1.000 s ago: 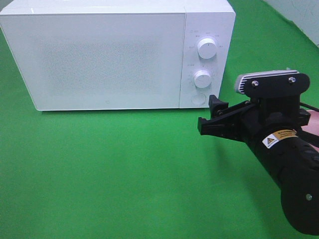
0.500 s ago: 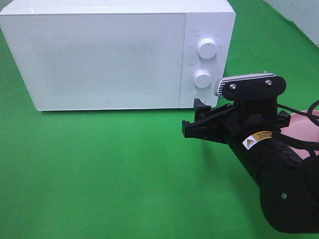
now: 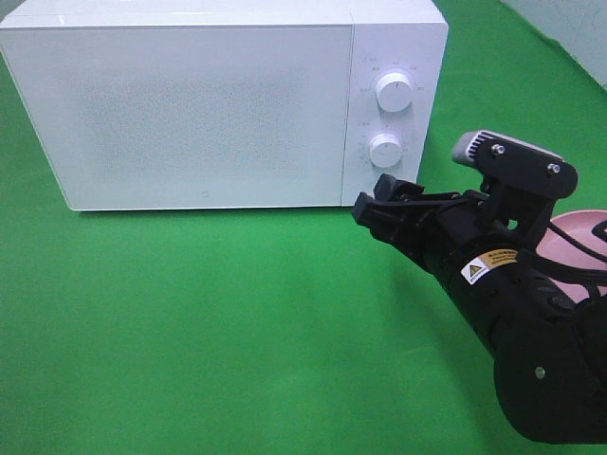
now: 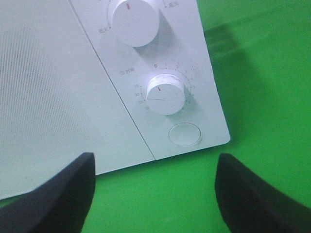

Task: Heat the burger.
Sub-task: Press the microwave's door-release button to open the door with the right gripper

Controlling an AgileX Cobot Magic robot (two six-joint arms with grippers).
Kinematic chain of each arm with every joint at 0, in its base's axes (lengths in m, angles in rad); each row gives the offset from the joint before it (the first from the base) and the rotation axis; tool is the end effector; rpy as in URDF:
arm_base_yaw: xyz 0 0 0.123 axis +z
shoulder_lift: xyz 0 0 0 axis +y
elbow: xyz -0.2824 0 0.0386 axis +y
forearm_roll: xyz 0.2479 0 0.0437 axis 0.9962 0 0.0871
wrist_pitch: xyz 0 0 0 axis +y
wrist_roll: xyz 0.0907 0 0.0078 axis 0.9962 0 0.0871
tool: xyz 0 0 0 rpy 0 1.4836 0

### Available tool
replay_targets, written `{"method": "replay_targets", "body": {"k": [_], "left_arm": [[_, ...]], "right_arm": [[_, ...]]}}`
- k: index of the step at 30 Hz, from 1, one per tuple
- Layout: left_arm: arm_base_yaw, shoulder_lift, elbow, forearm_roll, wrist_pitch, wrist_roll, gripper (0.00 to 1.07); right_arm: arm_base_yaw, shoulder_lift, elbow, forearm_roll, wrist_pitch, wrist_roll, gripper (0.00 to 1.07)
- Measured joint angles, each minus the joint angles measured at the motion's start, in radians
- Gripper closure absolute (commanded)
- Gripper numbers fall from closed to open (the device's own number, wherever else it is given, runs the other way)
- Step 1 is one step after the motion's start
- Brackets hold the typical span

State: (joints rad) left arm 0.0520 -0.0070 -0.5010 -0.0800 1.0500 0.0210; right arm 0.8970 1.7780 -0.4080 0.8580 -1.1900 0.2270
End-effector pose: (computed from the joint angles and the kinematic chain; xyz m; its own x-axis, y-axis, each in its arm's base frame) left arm -0.0054 -0.0066 0.2785 -0.4376 -0.0416 -0.8982 0.0021 0.9989 -0.0473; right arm 0.2064 0.1561 0.1403 -0.2086 0.4137 -0.8862 -0.0118 0.9050 0.4252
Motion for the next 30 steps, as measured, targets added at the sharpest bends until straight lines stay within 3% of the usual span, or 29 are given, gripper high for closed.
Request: {"method": "replay_targets", "body": {"k": [2,3,6,12,22,30], "left_arm": [[0.0,0.0,0.0,0.0,0.0,0.0,0.1],[0.0,0.0,0.0,0.0,0.0,0.0,0.1],[0.0,0.0,0.0,0.0,0.0,0.0,0.1],[0.0,0.0,0.0,0.0,0.0,0.0,0.1],[0.0,0.0,0.0,0.0,0.0,0.0,0.1],[0.0,0.0,0.0,0.0,0.0,0.0,0.1]], "right_arm": [[0.0,0.0,0.0,0.0,0.0,0.099,0.49],[0.0,0.0,0.0,0.0,0.0,0.226,0.56],[0.0,0.0,0.0,0.0,0.0,0.338,0.61],[0.0,0.0,0.0,0.0,0.0,0.71,0.81],[0.0,0.0,0.0,0.0,0.03,0.913,1.07],[0.0,0.0,0.0,0.0,0.103,0.997,1.07]]}}
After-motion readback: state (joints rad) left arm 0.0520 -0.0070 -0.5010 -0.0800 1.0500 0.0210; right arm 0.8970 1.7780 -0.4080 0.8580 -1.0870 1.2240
